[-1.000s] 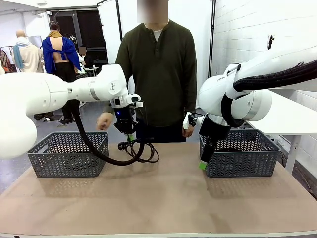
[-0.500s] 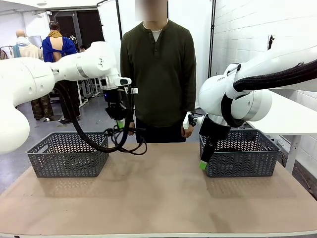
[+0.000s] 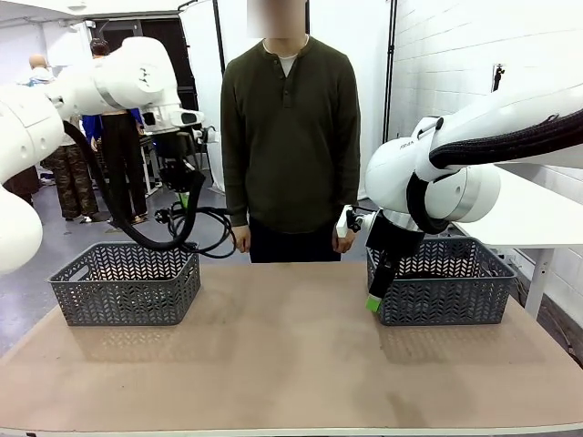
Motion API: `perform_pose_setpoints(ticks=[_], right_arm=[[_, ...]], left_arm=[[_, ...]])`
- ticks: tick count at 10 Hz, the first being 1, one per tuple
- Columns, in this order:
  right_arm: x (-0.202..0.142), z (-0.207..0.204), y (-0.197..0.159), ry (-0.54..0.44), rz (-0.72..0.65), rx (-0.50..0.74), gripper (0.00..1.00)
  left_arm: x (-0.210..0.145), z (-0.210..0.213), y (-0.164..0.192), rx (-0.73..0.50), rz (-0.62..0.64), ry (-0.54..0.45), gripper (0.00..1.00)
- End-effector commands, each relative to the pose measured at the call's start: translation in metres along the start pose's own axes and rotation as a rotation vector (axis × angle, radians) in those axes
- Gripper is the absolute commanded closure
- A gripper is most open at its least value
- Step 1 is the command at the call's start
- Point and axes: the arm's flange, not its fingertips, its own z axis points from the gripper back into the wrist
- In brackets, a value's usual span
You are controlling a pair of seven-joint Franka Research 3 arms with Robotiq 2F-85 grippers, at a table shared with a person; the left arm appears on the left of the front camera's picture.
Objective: Organize the cables according to human instructions.
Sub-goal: Pick up a bundle of cables and place it in the basket indicated by the human.
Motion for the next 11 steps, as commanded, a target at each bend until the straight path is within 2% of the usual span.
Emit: perform_pose_setpoints(ticks=[1,2,3,11], right_arm=[[0.000,0.000,0.000,0.005,0.007,0.005,0.00],[0.000,0.000,0.000,0.005,0.007,0.005,0.00],[0.000,0.000,0.000,0.005,0.007,0.005,0.00],[0.000,0.000,0.000,0.005,0.007,0.005,0.00]], left_arm=[[-0.002,0.017,0.018,0.036,0.052,-0.006,1.00],[-0.011,0.016,0.026,0.021,0.089,0.016,1.00],[-0.007,0.007,0.012,0.014,0.023,-0.008,1.00],[-0.006,0.003,0.011,0.011,0.026,0.002,1.00]])
